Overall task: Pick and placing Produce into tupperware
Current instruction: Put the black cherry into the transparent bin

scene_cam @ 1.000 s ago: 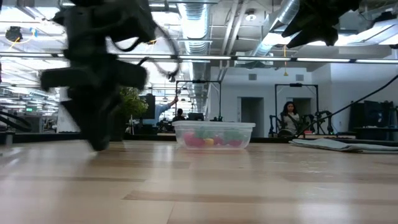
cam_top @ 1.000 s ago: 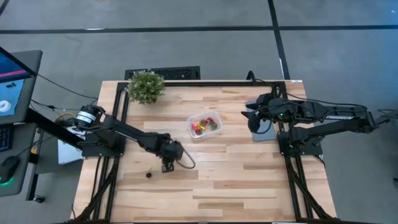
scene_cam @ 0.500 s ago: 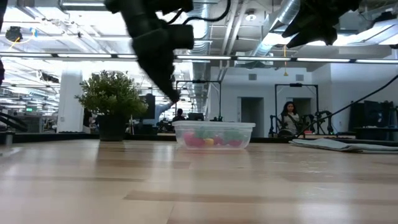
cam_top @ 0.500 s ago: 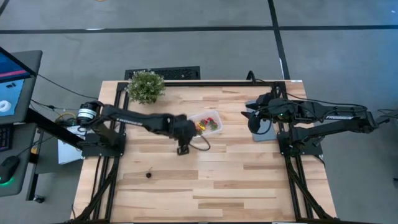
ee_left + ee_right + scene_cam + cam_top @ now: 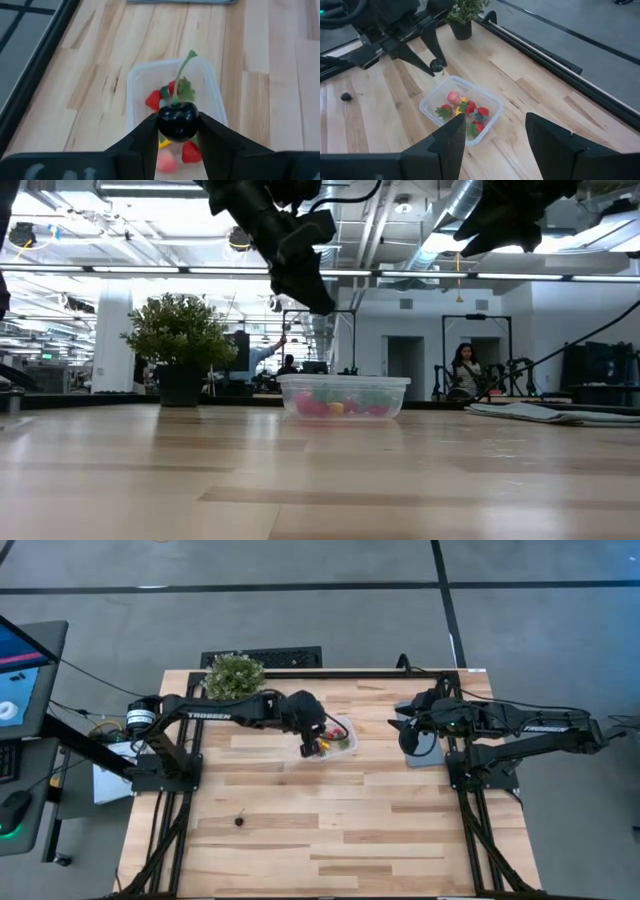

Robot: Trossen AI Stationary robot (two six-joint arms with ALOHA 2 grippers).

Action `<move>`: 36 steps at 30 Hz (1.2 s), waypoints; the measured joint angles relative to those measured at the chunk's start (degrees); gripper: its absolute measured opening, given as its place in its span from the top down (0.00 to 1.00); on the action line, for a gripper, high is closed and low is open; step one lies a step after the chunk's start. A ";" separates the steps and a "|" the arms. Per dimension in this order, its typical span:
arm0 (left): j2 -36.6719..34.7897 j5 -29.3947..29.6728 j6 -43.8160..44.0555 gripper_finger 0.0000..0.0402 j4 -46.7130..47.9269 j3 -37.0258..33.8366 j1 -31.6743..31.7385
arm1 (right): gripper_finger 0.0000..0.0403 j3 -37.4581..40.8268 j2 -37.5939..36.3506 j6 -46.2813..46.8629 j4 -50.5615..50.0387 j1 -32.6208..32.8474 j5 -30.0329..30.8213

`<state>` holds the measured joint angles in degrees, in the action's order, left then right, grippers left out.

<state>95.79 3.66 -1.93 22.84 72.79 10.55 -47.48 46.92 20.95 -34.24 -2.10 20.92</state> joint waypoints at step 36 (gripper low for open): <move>14.29 -4.72 0.36 0.71 -6.33 -0.04 0.35 | 0.43 0.04 0.01 0.02 -0.31 -0.29 -0.04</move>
<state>110.08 -1.06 -1.57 16.51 72.76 10.90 -47.44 46.93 20.97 -34.55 -2.39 20.88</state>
